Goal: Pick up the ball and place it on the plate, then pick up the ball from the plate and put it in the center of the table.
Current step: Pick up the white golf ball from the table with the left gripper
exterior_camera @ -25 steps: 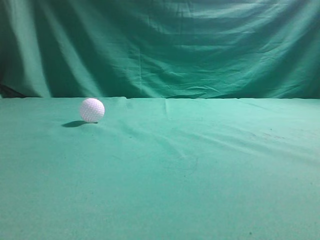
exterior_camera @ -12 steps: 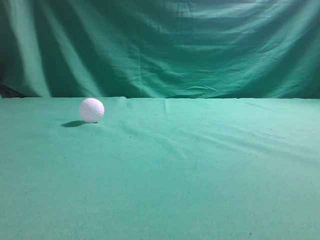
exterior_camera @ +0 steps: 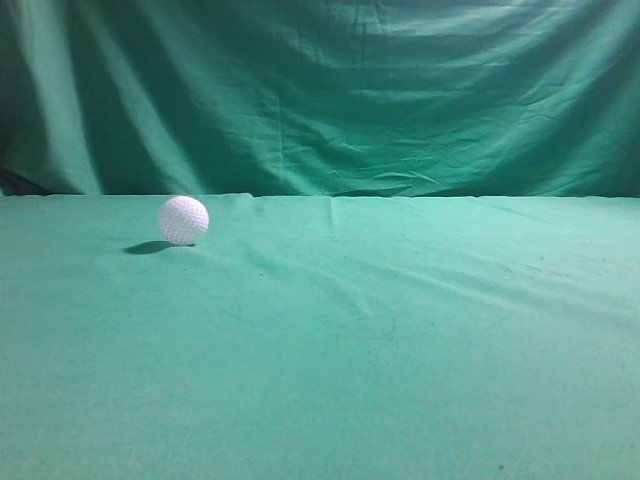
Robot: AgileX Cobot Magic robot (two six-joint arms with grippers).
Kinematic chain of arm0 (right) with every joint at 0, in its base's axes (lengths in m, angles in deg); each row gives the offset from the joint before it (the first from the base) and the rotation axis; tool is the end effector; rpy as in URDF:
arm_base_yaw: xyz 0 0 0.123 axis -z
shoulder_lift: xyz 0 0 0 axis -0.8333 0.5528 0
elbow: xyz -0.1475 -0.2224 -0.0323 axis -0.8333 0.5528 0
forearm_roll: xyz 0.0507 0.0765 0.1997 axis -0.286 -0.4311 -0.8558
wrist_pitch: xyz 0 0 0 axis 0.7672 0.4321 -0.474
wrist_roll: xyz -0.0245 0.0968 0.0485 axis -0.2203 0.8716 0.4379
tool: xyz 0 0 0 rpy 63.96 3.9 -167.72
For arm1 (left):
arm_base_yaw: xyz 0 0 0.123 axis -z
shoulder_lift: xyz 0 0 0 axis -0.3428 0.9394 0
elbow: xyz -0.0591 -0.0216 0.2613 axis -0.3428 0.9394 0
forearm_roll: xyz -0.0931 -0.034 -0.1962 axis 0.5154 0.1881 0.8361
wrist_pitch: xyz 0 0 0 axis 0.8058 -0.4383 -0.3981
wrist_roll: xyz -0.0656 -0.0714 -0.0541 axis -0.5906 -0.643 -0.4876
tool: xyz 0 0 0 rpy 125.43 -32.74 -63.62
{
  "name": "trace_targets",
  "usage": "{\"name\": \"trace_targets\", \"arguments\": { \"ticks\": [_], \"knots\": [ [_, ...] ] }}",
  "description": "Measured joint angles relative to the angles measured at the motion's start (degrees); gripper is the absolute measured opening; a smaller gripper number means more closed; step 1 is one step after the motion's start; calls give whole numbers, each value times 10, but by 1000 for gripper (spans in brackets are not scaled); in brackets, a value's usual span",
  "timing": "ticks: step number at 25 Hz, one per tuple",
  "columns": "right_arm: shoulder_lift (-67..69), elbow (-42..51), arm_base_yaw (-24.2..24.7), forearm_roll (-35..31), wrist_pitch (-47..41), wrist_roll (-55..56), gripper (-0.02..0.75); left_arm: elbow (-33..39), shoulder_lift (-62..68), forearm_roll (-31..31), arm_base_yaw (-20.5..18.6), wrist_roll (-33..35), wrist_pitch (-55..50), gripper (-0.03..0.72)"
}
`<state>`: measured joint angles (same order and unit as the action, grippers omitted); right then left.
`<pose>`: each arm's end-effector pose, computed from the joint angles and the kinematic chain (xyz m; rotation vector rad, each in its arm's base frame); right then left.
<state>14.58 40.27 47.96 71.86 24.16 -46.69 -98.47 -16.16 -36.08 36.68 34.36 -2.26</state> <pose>0.0550 0.0041 0.1639 -0.0806 1.8896 0.0917 0.1555 -0.0588 0.2714 0.4176 2.3109 -0.2570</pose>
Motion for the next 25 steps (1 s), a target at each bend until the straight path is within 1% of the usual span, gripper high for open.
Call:
{"name": "trace_targets", "arguments": {
  "ticks": [3, 5, 9, 11, 13, 15, 17, 19, 21, 23, 25],
  "knots": [
    [0, 0, 0, 0, 0, 0, 50, -51, 73, 25, 16, 29, -53, 0],
    [0, 0, 0, 0, 0, 0, 50, -85, 123, 45, 17, 57, -62, 0],
    [0, 0, 0, 0, 0, 0, 50, -147, 216, 109, 19, 138, -63, 0],
    [0, 0, 0, 0, 0, 0, 50, -176, 260, 126, 19, 155, -63, 0],
    [0, 0, 0, 0, 0, 0, 50, -210, 303, 129, 19, 160, -64, 0],
    [0, 0, 0, 0, 0, 0, 50, -251, 348, 128, 24, 163, -67, 0],
    [0, 0, 0, 0, 0, 0, 50, -286, 386, 116, 41, 163, -72, 0],
    [0, 0, 0, 0, 0, 0, 50, -319, 424, 88, 61, 155, -74, 0],
    [0, 0, 0, 0, 0, 0, 50, -345, 459, 58, 75, 129, -76, 0],
    [0, 0, 0, 0, 0, 0, 50, -369, 492, 36, 77, 105, -83, 0],
    [0, 0, 0, 0, 0, 0, 50, -386, 515, 27, 77, 95, -89, 0]
  ]
}}
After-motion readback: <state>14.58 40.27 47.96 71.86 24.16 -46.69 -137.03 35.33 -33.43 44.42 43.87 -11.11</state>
